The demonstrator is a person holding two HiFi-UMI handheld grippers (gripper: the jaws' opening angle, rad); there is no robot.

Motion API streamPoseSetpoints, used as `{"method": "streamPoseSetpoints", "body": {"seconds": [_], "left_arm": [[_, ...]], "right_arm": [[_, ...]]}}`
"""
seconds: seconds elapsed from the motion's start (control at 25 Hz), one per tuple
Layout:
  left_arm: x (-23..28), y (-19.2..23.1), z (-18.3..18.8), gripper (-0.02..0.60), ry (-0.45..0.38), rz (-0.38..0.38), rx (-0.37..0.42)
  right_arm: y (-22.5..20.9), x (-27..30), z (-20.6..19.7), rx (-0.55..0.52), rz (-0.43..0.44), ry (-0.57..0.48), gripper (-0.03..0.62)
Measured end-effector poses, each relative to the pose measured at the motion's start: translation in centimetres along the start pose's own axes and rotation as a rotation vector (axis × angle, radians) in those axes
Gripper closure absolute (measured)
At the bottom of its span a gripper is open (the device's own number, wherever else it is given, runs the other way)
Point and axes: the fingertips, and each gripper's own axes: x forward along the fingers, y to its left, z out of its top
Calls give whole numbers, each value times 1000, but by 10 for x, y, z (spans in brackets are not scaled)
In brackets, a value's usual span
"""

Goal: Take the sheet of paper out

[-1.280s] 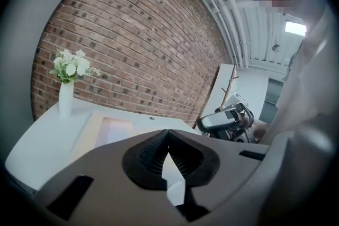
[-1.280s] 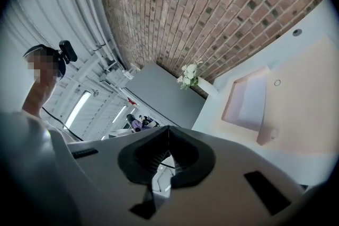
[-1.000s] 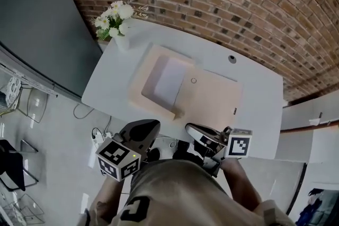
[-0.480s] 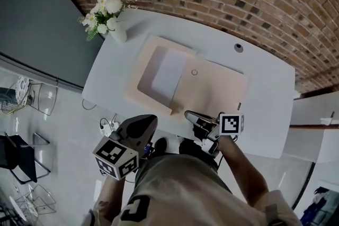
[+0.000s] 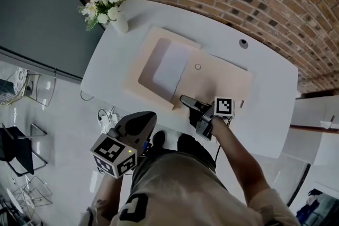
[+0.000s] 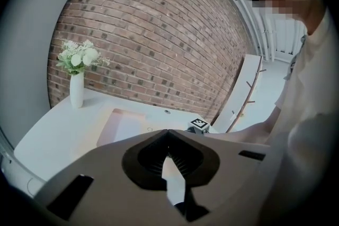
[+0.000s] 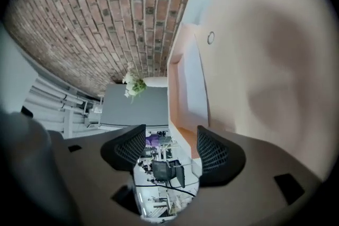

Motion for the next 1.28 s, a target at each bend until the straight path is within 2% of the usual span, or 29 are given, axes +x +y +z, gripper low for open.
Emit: {"method": "streamPoseSetpoints", "body": {"seconds": [0.44, 0.64, 0.92, 1.28], "left_arm": [[-25, 24, -19, 568, -32, 13, -80], [-34, 29, -27, 568, -40, 20, -108], [-39, 32, -33, 568, -42, 25, -120], [-41, 31, -35, 568, -35, 31, -122]], "right_arm": [[-37, 38, 19, 99, -130, -29, 252], [-38, 47, 26, 56, -162, -22, 252], [-36, 60, 30, 38, -162, -21, 252], [-25, 69, 38, 18, -80, -61, 252]]}}
